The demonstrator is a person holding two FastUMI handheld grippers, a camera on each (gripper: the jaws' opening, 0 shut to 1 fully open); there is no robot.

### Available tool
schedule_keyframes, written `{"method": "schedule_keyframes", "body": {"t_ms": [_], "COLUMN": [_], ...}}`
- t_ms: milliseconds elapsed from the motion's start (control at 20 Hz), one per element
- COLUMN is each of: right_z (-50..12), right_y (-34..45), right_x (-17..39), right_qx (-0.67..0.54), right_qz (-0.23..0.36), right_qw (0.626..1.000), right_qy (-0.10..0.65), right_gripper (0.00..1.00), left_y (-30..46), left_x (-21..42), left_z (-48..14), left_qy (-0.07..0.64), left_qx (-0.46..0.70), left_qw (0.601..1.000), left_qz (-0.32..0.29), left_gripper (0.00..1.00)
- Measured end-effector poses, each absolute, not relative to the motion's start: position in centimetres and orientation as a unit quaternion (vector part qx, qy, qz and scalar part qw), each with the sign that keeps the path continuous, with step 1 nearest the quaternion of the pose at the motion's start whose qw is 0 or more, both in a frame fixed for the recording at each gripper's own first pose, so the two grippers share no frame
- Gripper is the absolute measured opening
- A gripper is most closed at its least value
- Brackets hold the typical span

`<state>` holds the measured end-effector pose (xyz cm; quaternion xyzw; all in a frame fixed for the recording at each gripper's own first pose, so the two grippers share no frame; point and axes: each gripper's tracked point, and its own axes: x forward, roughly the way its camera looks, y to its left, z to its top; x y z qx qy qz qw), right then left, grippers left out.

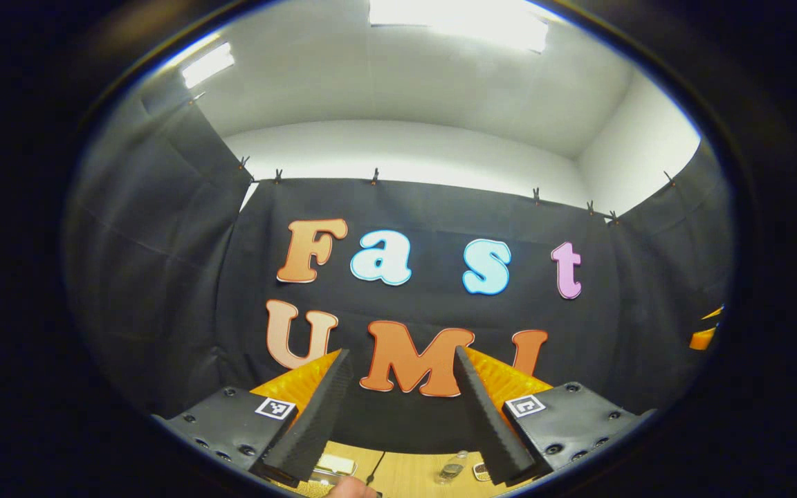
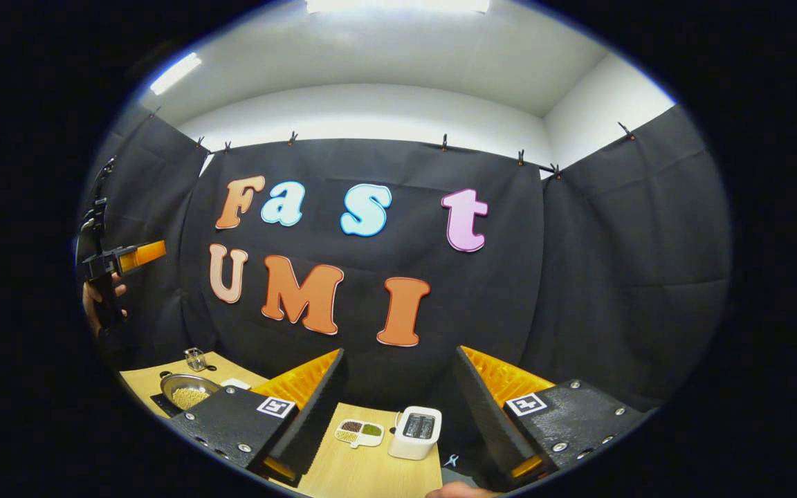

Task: First push the handle of the pot to place it horizontally, then grasp the pot with both hands and set it on the induction cooktop.

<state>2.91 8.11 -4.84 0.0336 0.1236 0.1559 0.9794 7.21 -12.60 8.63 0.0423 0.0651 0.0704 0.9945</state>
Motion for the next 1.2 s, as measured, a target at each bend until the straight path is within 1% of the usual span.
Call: {"method": "schedule_keyframes", "body": {"t_ms": [50, 100, 150, 200, 250, 300, 350, 500, 550, 600, 650, 700, 800, 900, 950, 1100, 1150, 1200], "right_z": [-4.4, -3.8, -3.5, -3.1, -2.8, -2.6, -2.3, -1.7, -1.6, -1.6, -1.7, -1.7, -2.2, -2.0, -1.6, -0.7, -0.4, 0.0], "right_y": [7.7, 7.3, 7.0, 6.7, 6.4, 6.0, 5.8, 5.0, 4.8, 4.5, 4.5, 4.2, 3.8, 4.1, 4.3, 4.8, 5.2, 5.7], "right_x": [3.1, 3.1, 3.1, 3.0, 2.9, 2.9, 2.9, 3.0, 3.0, 3.0, 3.0, 3.0, 3.1, 2.7, 2.6, 3.4, 3.5, 3.6], "right_qx": [0.035, 0.039, 0.045, 0.052, 0.057, 0.061, 0.064, 0.069, 0.070, 0.071, 0.072, 0.072, 0.073, 0.080, 0.082, 0.078, 0.074, 0.072], "right_qz": [0.153, 0.153, 0.153, 0.156, 0.158, 0.160, 0.161, 0.167, 0.169, 0.171, 0.172, 0.171, 0.162, 0.166, 0.167, 0.155, 0.154, 0.154], "right_qw": [0.980, 0.981, 0.981, 0.981, 0.981, 0.981, 0.981, 0.981, 0.981, 0.981, 0.980, 0.981, 0.981, 0.980, 0.980, 0.983, 0.984, 0.984], "right_qy": [0.119, 0.115, 0.111, 0.107, 0.101, 0.096, 0.089, 0.073, 0.068, 0.065, 0.063, 0.063, 0.071, 0.075, 0.072, 0.062, 0.057, 0.052], "right_gripper": [0.95, 0.98, 0.95, 0.95, 0.95, 0.93, 0.97, 0.95, 0.95, 0.95, 0.97, 0.95, 0.95, 0.95, 0.95, 0.97, 0.95, 0.97], "left_y": [-12.9, -13.1, -13.4, -13.7, -14.2, -14.6, -14.9, -15.0, -15.1, -15.2, -15.2, -15.2, -15.3, -14.5, -13.7, -12.7, -12.0, -11.2], "left_x": [6.8, 6.4, 6.0, 5.7, 5.3, 4.9, 4.6, 3.4, 3.4, 3.2, 3.2, 3.1, 2.7, 2.5, 2.6, 4.0, 4.5, 4.6], "left_z": [9.2, 10.1, 10.8, 11.7, 12.4, 12.9, 13.3, 14.1, 14.1, 14.3, 14.5, 14.6, 14.6, 14.8, 14.7, 13.6, 13.4, 13.3], "left_qy": [0.059, 0.050, 0.039, 0.029, 0.020, 0.013, 0.010, 0.007, 0.006, 0.003, -0.001, -0.005, -0.011, -0.024, -0.026, -0.019, -0.018, -0.018], "left_qx": [0.049, 0.054, 0.056, 0.056, 0.054, 0.052, 0.050, 0.056, 0.059, 0.061, 0.064, 0.065, 0.068, 0.088, 0.098, 0.101, 0.098, 0.092], "left_qw": [0.994, 0.994, 0.994, 0.994, 0.995, 0.995, 0.995, 0.994, 0.993, 0.993, 0.993, 0.992, 0.992, 0.990, 0.988, 0.989, 0.990, 0.990], "left_qz": [0.072, 0.076, 0.082, 0.084, 0.084, 0.084, 0.084, 0.096, 0.099, 0.101, 0.103, 0.103, 0.102, 0.110, 0.115, 0.103, 0.101, 0.101], "left_gripper": [0.94, 0.95, 0.96, 0.96, 0.95, 0.93, 0.93, 0.93, 0.96, 0.93, 0.95, 0.93, 0.96, 0.93, 0.95, 0.94, 0.96, 0.94]}}
